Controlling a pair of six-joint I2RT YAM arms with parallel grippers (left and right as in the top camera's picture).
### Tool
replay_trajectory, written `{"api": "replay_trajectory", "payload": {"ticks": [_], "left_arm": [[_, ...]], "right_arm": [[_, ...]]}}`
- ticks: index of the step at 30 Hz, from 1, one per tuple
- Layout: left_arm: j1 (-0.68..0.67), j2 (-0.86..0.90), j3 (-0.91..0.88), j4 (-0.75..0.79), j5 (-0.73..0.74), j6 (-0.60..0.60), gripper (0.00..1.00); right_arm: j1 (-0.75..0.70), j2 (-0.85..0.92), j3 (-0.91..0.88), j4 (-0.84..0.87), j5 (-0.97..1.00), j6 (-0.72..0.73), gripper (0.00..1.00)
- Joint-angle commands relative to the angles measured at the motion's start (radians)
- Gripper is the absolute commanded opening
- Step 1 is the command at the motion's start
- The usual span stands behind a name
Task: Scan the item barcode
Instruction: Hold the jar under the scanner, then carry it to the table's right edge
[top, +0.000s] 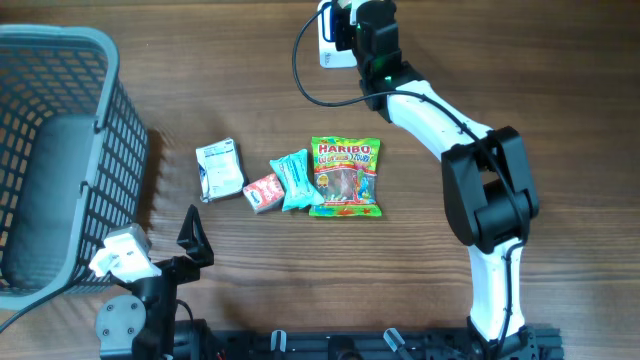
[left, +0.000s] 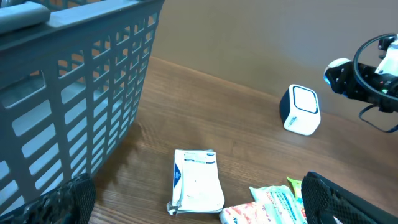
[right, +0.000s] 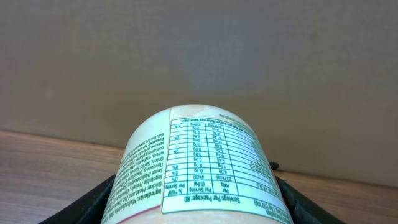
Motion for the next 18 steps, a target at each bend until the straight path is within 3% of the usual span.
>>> {"api": "replay_trajectory", "payload": {"ticks": [1,6,9,12,14,16,18], "left_arm": [[0.007,-0.007,-0.009,0.003,0.016,-0.002,1.00],[0.007,-0.007,-0.009,0.003,0.016,-0.002,1.00],[0.007,-0.007,-0.009,0.003,0.016,-0.002,1.00],[0.007,-0.007,-0.009,0.003,0.016,-0.002,1.00],[0.007,-0.007,-0.009,0.003,0.016,-0.002,1.00],[0.007,-0.007,-0.009,0.003,0.016,-0.002,1.00],[0.008,-0.007,-0.009,0.003,0.016,-0.002,1.00]], "right_arm": [[0.002,0.059,0.017,0.069,0.026,0.009,0.70],[0.008,0.066,0.031,0.090,0.019,0.035,0.70],[0.002,-0.016,0.039,-0.003,0.073,0.069,0.70],[-0.046,-0.164,0.039,-0.232,0.117,0.119,0.70],[-0.130,-0.292,0.039,-0.498,0.116,0.210,0.71],[-0.222,-0.362,0.039,-0.691,0.114,0.303,0.71],[-0.404,-0.410,0.039,-0.926,0.034,0.426,0.71]]}}
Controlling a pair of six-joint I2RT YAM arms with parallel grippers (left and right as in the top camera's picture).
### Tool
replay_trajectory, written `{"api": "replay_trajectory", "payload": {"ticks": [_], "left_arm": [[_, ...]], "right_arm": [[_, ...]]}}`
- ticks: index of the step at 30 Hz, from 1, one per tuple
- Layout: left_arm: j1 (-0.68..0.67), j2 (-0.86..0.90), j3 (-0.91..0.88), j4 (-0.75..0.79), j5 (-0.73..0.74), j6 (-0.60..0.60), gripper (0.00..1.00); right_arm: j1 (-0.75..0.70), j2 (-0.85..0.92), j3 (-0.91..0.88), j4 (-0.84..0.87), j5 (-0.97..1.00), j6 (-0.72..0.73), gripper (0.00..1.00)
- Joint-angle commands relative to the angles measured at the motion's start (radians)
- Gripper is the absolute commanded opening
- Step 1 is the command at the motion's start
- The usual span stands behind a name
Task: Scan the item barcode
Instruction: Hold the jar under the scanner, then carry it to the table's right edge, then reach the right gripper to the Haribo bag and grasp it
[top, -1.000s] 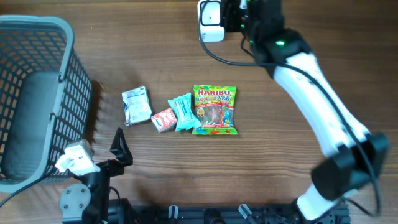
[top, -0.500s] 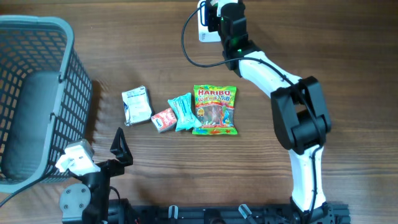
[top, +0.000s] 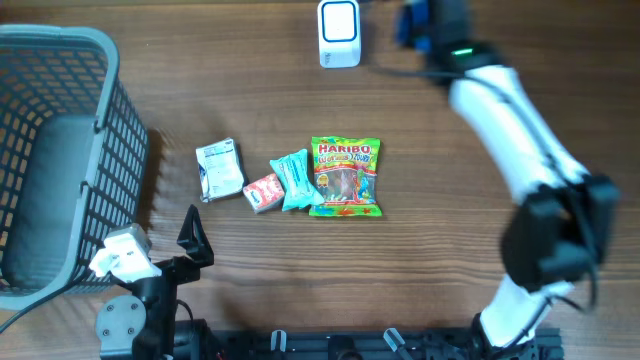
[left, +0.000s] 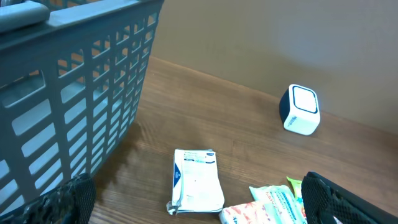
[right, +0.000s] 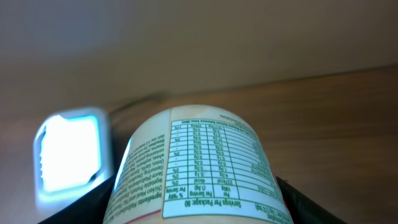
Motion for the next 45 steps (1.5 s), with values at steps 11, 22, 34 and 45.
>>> {"api": "replay_trajectory", "payload": {"ticks": [11,22,34,45], "left_arm": [[0.007,-0.005,-0.008,0.004,0.016,-0.002,1.00],[0.007,-0.005,-0.008,0.004,0.016,-0.002,1.00],[0.007,-0.005,-0.008,0.004,0.016,-0.002,1.00],[0.007,-0.005,-0.008,0.004,0.016,-0.002,1.00]], "right_arm": [[-0.906,0.187,0.010,-0.367,-0.460,0.244,0.77],[-1.068,0.250,0.127,-0.431,-0.515,0.179,1.00],[-0.394,-0.045,0.342,-0.909,-0.598,0.046,0.99],[0.358,0.210,0.023,-0.677,-0.391,0.262,1.00]]}}
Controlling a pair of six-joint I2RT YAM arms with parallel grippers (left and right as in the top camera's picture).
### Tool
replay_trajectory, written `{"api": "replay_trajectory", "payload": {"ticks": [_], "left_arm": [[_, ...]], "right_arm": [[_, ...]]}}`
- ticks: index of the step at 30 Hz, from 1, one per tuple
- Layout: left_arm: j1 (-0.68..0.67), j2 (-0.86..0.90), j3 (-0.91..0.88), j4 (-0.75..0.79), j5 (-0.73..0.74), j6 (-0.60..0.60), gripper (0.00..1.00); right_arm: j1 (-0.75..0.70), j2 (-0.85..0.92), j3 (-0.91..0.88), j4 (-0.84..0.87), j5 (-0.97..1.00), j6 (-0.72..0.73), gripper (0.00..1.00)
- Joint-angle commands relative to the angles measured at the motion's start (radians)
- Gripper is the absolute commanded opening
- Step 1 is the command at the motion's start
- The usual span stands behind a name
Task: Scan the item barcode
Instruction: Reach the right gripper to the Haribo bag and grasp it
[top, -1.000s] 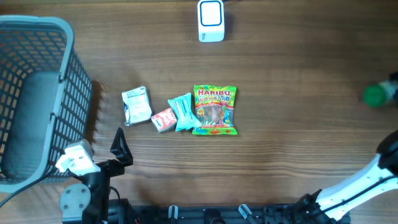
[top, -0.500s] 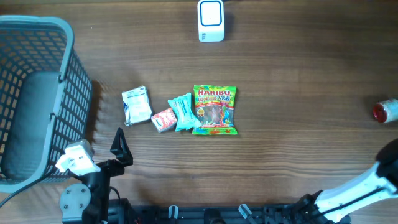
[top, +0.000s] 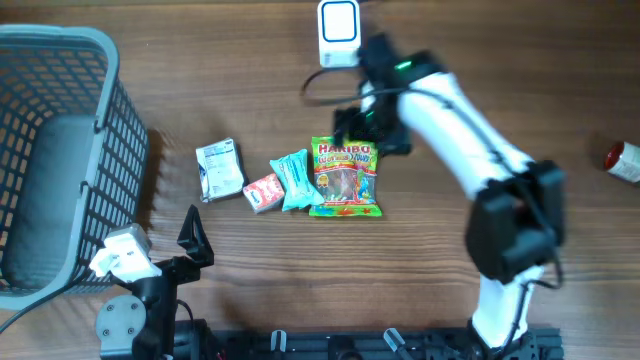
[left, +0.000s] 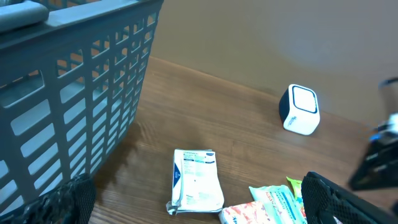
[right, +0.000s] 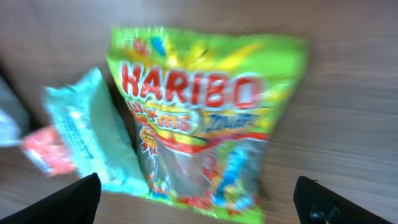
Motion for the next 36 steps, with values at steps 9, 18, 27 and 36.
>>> {"api": "replay_trajectory", "payload": {"ticks": [9,18,27,36], "left_arm": [[0.007,-0.005,-0.008,0.003,0.016,-0.002,1.00],[0.007,-0.005,-0.008,0.003,0.016,-0.002,1.00],[0.007,-0.005,-0.008,0.003,0.016,-0.002,1.00],[0.007,-0.005,-0.008,0.003,0.016,-0.002,1.00]], "right_arm": [[0.157,0.255,-0.003,-0.052,0.241,0.262,0.51],[0.078,0.203,0.127,-0.215,0.198,0.322,0.04],[0.028,-0.063,0.142,-0.216,-0.246,-0.090,0.04],[0.027,-0.071,0.116,-0.256,-0.745,-0.636,0.04]]}}
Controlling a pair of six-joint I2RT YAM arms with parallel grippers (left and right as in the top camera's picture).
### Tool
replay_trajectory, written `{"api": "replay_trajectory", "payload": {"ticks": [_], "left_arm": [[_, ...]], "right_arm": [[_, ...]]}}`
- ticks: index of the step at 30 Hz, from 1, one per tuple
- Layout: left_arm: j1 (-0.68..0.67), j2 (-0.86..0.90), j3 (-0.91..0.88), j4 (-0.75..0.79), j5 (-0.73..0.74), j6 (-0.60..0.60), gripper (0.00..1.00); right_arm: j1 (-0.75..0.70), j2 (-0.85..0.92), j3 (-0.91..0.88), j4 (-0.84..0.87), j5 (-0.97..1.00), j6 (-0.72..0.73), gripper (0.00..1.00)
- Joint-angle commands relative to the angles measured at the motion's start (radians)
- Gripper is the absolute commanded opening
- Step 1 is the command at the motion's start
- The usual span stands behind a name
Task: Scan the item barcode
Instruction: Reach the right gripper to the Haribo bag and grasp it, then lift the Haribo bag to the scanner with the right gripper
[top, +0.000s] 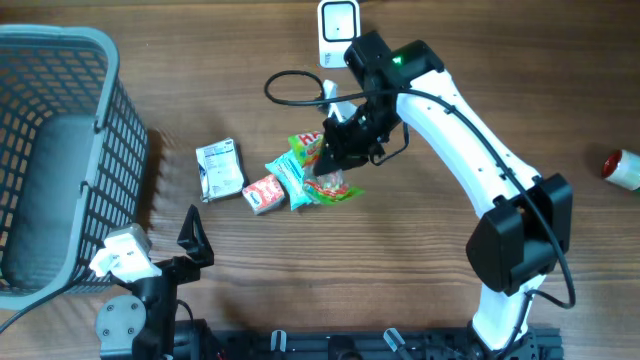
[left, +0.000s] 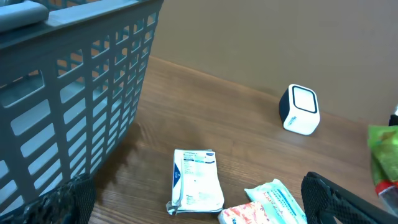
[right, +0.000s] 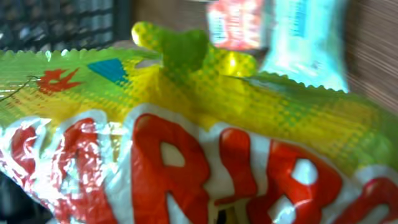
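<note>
The green and yellow Haribo bag (top: 325, 172) hangs crumpled and tilted above the table's middle, with my right gripper (top: 342, 135) shut on its top edge. Seen from the right wrist, the bag (right: 186, 143) fills the frame and hides the fingers. The white scanner (top: 338, 20) stands at the far edge, just behind the right arm, and it also shows as the scanner (left: 301, 110) from the left wrist. My left gripper (top: 190, 238) rests open at the near left, holding nothing.
A grey basket (top: 55, 150) takes up the left side. A white packet (top: 219, 168), a red-white pack (top: 263, 192) and a teal pack (top: 292, 178) lie left of the bag. A bottle (top: 622, 167) lies at the right edge. A black cable (top: 290, 90) loops near the scanner.
My right gripper was open above the Haribo bag, which lay flat on the table. Now it is shut on the bag, which is raised and crumpled. The left arm has not moved.
My right gripper held a labelled bottle by the scanner, then to the scanner's right. Later the bottle lay at the table's right edge and the gripper hung open over the Haribo bag. Now the gripper holds that bag off the table.
</note>
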Motion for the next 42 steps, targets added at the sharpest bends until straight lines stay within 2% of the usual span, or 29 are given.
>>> {"api": "replay_trajectory", "payload": {"ticks": [1,6,10,12,13,16,18,20,22,25,27,28,30,33,35,39,41,42], "left_arm": [[0.007,-0.005,-0.008,0.003,0.016,-0.002,1.00],[0.007,-0.005,-0.008,0.003,0.016,-0.002,1.00],[0.008,-0.005,-0.008,0.003,0.016,-0.002,1.00],[0.007,-0.005,-0.008,0.003,0.016,-0.002,1.00],[0.007,-0.005,-0.008,0.003,0.016,-0.002,1.00],[0.007,-0.005,-0.008,0.003,0.015,-0.002,1.00],[0.007,-0.005,-0.008,0.003,0.016,-0.002,1.00],[0.007,-0.005,-0.008,0.003,0.015,-0.002,1.00],[0.007,-0.005,-0.008,0.003,0.016,-0.002,1.00],[0.007,-0.005,-0.008,0.003,0.016,-0.002,1.00],[0.008,-0.005,-0.008,0.003,0.016,-0.002,1.00],[0.007,-0.005,-0.008,0.003,0.016,-0.002,1.00],[0.007,-0.005,-0.008,0.003,0.016,-0.002,1.00],[0.007,-0.005,-0.008,0.003,0.016,-0.002,1.00],[0.007,-0.005,-0.008,0.003,0.016,-0.002,1.00],[0.007,-0.005,-0.008,0.003,0.016,-0.002,1.00],[0.007,-0.005,-0.008,0.003,0.016,-0.002,1.00],[0.007,-0.005,-0.008,0.003,0.016,-0.002,1.00]], "right_arm": [[-0.001,-0.010,-0.036,0.035,-0.227,-0.286,0.04],[-0.024,-0.010,-0.246,0.226,-0.370,-0.308,0.05],[-0.076,-0.010,-0.479,0.458,-0.626,-0.370,0.04],[-0.098,-0.010,-0.531,0.526,-0.759,-0.443,0.04],[-0.107,-0.010,-0.557,0.567,-0.843,-0.533,0.04],[-0.106,-0.010,-0.575,0.605,-0.856,-0.702,0.04],[-0.098,-0.010,-0.575,0.669,-0.856,-0.702,0.04],[-0.098,-0.010,-0.575,0.749,-0.856,-0.608,0.04],[-0.098,-0.010,-0.575,0.877,-0.856,-0.295,0.04],[-0.098,-0.010,-0.575,0.996,-0.856,0.297,0.04],[-0.091,-0.010,-0.575,0.991,-0.856,0.544,0.04],[-0.089,-0.010,-0.575,0.992,-0.856,0.608,0.04],[-0.089,-0.010,-0.575,1.015,-0.856,0.617,0.04],[-0.089,-0.010,-0.575,1.123,-0.848,0.533,0.05],[-0.087,-0.018,-0.575,1.177,-0.756,0.532,0.05],[-0.088,-0.153,-0.573,1.176,-0.383,0.542,0.05],[-0.088,-0.264,-0.573,1.081,-0.137,0.525,0.05],[-0.088,-0.340,-0.573,0.991,0.082,0.516,0.05]]}}
